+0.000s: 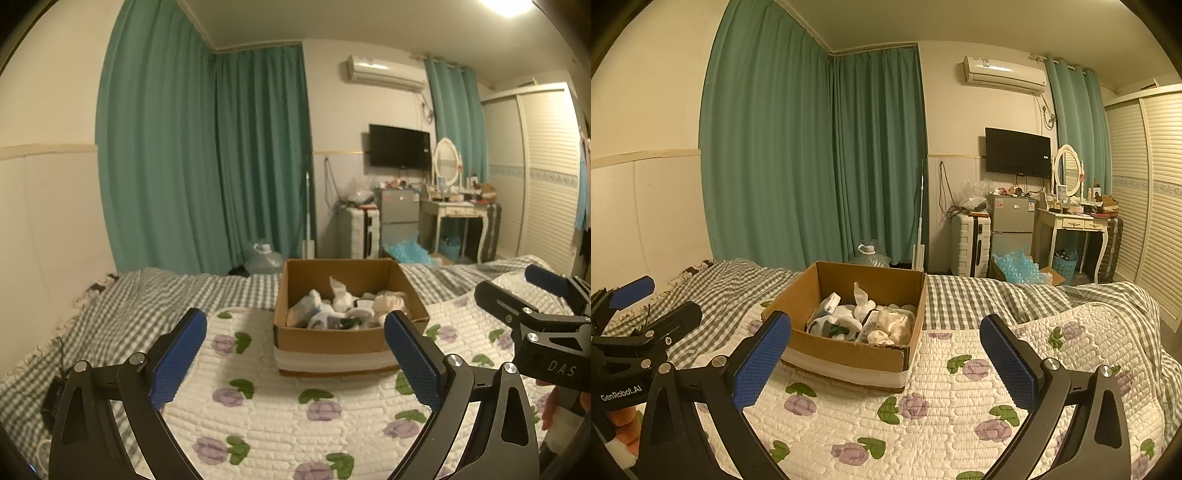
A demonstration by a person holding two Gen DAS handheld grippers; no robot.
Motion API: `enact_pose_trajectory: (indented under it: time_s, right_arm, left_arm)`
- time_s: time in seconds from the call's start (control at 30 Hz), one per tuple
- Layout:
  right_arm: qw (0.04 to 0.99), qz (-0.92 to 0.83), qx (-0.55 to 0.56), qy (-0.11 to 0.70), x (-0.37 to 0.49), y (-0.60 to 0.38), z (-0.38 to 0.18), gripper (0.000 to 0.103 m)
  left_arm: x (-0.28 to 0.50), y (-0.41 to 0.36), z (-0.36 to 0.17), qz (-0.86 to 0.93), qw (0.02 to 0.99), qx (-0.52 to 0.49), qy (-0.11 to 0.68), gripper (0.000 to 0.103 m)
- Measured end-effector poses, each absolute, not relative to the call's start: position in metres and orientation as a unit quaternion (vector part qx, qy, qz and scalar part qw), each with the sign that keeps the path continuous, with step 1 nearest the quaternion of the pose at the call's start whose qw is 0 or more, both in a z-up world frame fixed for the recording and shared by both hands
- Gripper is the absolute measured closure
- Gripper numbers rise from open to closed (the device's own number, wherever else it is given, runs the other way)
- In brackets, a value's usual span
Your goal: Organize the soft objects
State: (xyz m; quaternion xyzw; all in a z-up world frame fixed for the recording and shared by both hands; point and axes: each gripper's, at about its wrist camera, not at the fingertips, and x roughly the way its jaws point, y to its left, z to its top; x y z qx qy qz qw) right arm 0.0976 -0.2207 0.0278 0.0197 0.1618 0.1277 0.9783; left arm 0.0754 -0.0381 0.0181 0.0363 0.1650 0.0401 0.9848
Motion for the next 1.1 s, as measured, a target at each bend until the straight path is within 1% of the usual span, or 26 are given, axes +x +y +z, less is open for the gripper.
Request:
enact_pose_trajectory:
  time_s: [1.1]
  right_arm:
    - [0.977,0.13,0.024,0.167,0.0981,-0.221,0.025,0.0]
  left_arm:
    - [0.0767,-0.0398,0.0174,0.041,0.984,0.04,0.169,0.005]
